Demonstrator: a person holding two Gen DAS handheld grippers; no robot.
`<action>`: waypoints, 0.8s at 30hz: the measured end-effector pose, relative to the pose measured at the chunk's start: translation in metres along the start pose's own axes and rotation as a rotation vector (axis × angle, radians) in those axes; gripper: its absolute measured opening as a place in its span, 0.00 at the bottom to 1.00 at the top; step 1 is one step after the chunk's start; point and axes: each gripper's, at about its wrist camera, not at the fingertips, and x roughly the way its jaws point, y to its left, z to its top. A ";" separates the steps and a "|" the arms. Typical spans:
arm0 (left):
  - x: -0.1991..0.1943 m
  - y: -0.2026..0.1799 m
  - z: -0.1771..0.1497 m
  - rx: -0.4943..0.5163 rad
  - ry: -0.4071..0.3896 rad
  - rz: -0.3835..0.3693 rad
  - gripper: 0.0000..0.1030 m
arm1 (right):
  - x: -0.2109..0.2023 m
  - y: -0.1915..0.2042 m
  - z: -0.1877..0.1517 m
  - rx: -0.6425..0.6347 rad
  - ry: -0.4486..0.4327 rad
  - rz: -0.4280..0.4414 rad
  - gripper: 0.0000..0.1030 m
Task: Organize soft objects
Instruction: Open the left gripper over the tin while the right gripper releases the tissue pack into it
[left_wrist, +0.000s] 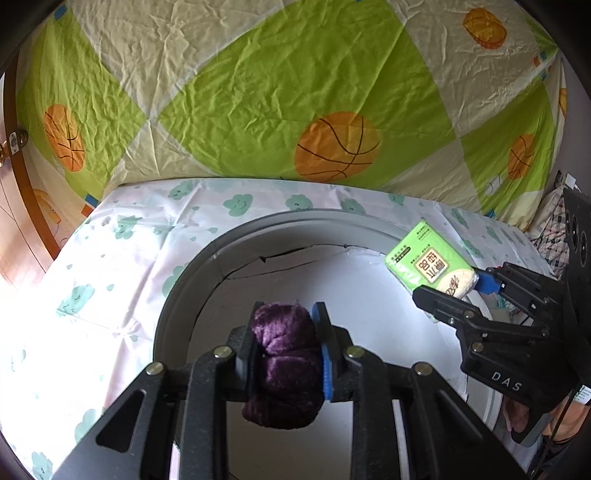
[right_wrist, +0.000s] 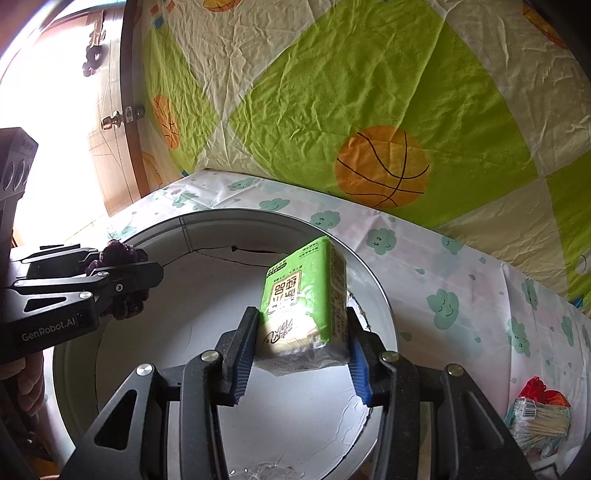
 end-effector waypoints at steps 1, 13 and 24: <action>0.001 0.000 0.000 0.002 0.001 0.003 0.23 | 0.000 0.001 0.001 -0.003 0.000 -0.001 0.46; -0.023 -0.011 -0.007 0.050 -0.094 0.091 0.69 | -0.036 -0.005 -0.006 -0.008 -0.081 -0.047 0.72; -0.067 -0.088 -0.045 0.136 -0.242 0.000 0.76 | -0.122 -0.048 -0.073 0.047 -0.158 -0.185 0.74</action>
